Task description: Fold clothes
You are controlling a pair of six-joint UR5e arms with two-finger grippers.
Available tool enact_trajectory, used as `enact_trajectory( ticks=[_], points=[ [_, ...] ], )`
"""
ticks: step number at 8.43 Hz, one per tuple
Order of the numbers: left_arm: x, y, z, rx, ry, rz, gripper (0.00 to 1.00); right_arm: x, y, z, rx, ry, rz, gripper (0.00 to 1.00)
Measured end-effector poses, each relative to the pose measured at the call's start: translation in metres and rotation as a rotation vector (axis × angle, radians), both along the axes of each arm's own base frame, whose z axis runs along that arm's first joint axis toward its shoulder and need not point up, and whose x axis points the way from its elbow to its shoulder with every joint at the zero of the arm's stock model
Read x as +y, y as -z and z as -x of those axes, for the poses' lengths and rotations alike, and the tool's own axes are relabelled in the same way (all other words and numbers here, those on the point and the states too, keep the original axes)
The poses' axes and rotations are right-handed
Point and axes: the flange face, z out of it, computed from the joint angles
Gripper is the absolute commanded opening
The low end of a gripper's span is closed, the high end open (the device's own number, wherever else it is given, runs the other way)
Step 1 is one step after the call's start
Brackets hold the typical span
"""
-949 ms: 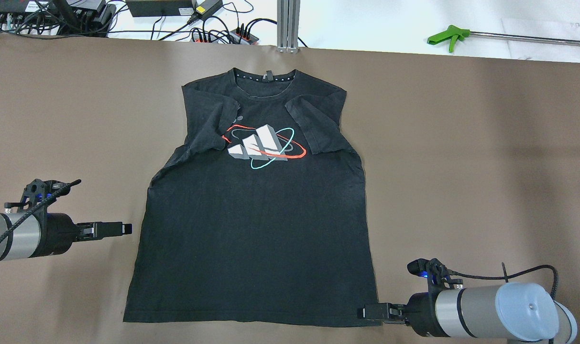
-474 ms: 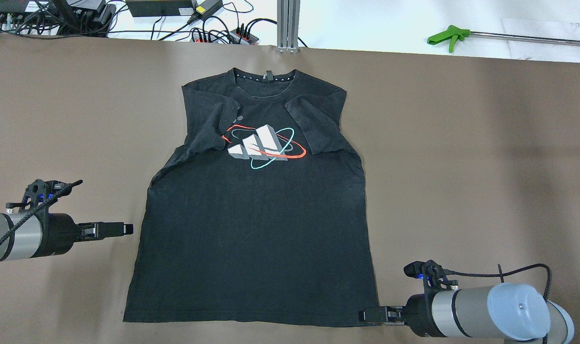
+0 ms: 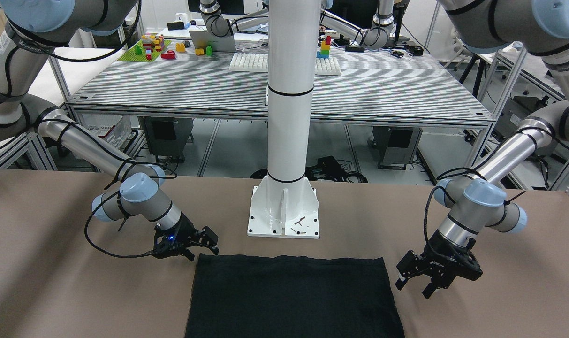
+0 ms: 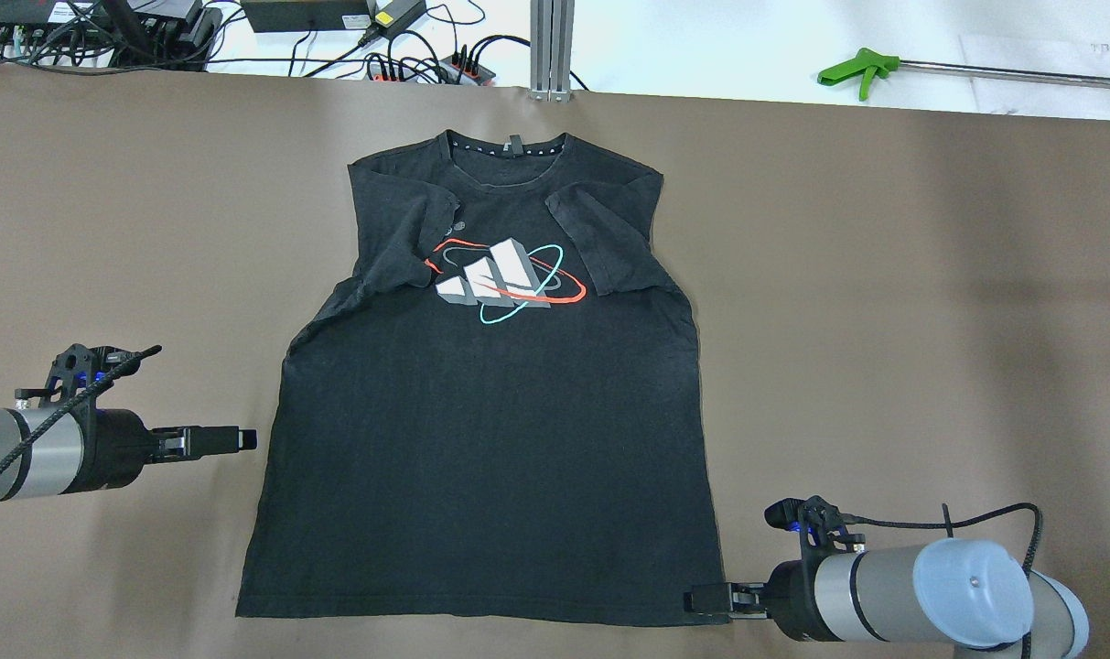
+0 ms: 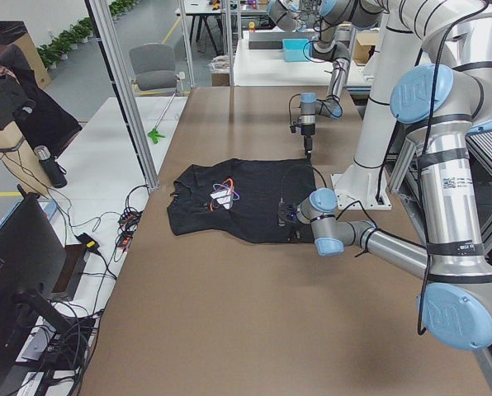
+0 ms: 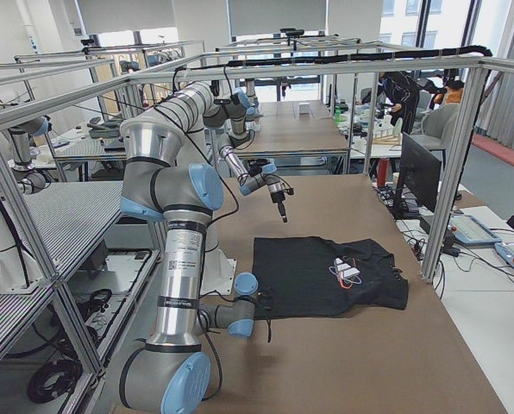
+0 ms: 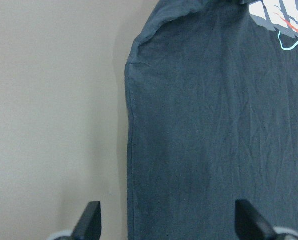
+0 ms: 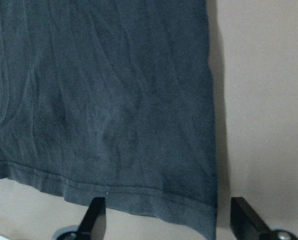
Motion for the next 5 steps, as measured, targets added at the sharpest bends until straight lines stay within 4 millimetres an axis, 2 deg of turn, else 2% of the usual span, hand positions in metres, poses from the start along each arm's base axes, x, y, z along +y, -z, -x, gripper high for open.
enact_trajectory(
  ticks=[1, 2, 5],
  points=[
    [0.0, 0.0, 0.0, 0.0, 0.0, 0.0, 0.94, -0.004, 0.009, 0.009, 0.016, -0.005, 0.005, 0.19],
    [0.0, -0.001, -0.001, -0.001, -0.001, 0.0, 0.94, -0.008, 0.016, 0.016, 0.031, -0.009, 0.01, 0.0],
    [-0.003, -0.001, -0.007, -0.001, -0.002, -0.002, 0.94, -0.015, 0.016, 0.022, 0.058, -0.021, 0.018, 0.0]
  ],
)
